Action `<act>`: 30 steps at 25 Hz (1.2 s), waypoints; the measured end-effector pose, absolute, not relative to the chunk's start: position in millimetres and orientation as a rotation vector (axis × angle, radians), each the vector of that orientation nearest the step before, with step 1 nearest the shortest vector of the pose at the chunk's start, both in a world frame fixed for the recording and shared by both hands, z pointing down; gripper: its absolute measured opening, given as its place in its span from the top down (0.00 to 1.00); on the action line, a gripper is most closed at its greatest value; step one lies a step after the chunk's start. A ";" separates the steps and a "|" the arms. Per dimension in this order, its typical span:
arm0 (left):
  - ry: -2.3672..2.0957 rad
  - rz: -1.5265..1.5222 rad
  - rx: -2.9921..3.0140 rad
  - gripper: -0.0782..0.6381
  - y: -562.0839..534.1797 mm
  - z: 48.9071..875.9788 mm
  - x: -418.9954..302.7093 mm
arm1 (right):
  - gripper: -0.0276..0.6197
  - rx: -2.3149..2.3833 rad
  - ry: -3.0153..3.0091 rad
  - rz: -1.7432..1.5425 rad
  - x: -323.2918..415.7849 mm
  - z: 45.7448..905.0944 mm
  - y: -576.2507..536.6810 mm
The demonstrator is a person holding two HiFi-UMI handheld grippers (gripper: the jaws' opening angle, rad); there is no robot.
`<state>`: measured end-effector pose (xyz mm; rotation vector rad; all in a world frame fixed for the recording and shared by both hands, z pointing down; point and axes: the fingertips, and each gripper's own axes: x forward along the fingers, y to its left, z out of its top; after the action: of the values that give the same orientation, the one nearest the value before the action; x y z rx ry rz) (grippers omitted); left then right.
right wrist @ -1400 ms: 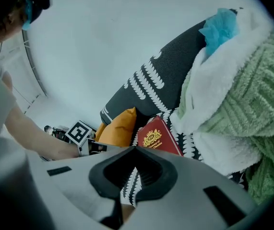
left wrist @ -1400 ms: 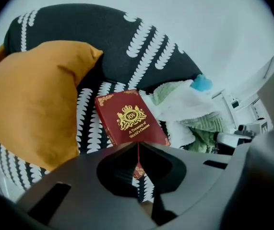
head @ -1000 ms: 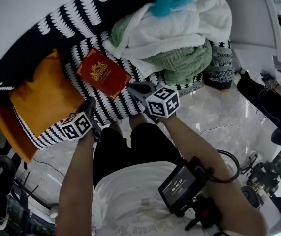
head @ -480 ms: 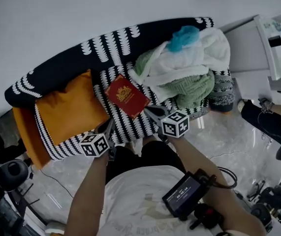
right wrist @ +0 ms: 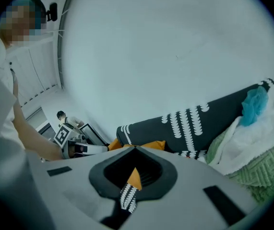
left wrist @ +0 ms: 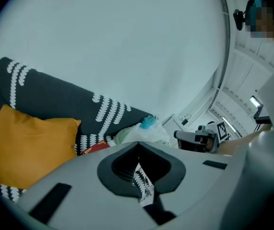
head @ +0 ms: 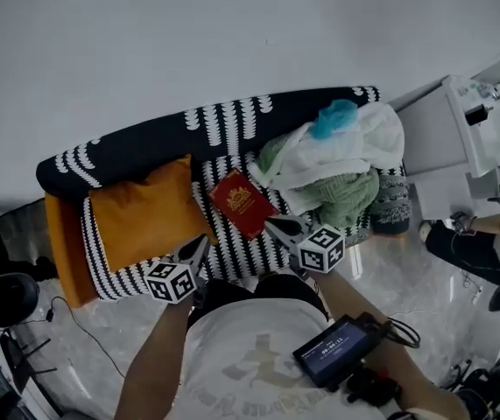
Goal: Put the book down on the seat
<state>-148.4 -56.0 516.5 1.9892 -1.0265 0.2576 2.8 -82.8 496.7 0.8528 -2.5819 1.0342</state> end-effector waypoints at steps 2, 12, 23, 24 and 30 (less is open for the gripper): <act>-1.013 0.251 2.019 0.88 -55.0 502.5 -151.3 | 0.94 0.845 -2.605 0.989 -2.8 478.9 -80.7; -0.984 0.248 2.163 0.88 -27.2 450.9 -151.2 | 0.94 0.817 -2.674 0.878 -16.1 429.6 -45.5; -0.944 0.242 2.222 0.88 -15.7 441.1 -144.8 | 0.94 0.857 -2.675 0.824 -15.4 416.9 -27.1; -0.946 0.246 2.225 0.88 -15.6 440.9 -146.0 | 0.94 0.856 -2.678 0.821 -17.9 416.6 -27.3; -0.927 0.288 2.228 0.88 3.1 445.6 -144.1 | 0.94 0.875 -2.685 0.824 -20.6 413.0 -13.0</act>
<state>-144.1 3.1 445.6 2.2278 -0.9272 0.2881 -20.6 -13.0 413.0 0.8745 -2.6845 0.8242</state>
